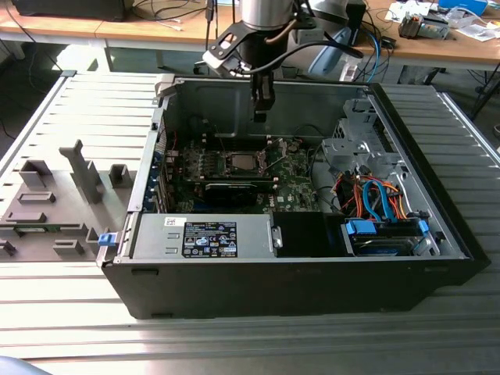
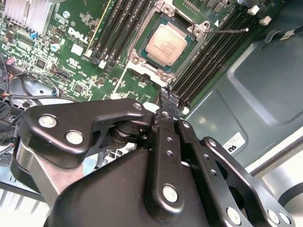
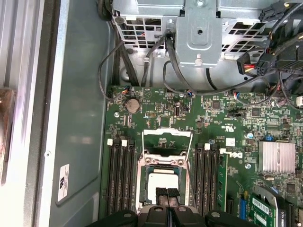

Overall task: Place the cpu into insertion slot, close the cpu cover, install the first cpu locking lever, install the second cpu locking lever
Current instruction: 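Close the cpu cover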

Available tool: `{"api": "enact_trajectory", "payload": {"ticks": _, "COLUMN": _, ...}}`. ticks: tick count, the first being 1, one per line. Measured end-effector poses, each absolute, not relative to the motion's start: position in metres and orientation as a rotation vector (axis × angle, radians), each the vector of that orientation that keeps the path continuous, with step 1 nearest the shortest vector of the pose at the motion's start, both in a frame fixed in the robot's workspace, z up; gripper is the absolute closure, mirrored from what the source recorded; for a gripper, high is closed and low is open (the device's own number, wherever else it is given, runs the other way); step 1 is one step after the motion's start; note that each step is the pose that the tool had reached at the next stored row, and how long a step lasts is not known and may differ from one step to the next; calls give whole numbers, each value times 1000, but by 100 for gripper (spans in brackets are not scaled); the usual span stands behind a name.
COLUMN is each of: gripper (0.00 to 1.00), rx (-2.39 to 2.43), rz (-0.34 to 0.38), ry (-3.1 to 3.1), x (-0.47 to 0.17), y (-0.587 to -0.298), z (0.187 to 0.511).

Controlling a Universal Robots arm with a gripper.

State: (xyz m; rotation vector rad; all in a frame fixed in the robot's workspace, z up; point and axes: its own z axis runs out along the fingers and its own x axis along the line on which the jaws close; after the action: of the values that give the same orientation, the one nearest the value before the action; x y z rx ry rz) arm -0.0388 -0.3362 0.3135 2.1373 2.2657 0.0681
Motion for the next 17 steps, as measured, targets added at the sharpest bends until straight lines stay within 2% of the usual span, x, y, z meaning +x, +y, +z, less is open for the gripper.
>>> {"api": "enact_trajectory", "payload": {"ticks": 17, "gripper": 89, "rx": 2140, "rz": 73, "ry": 2268, "x": -32, "y": -336, "z": 322}}
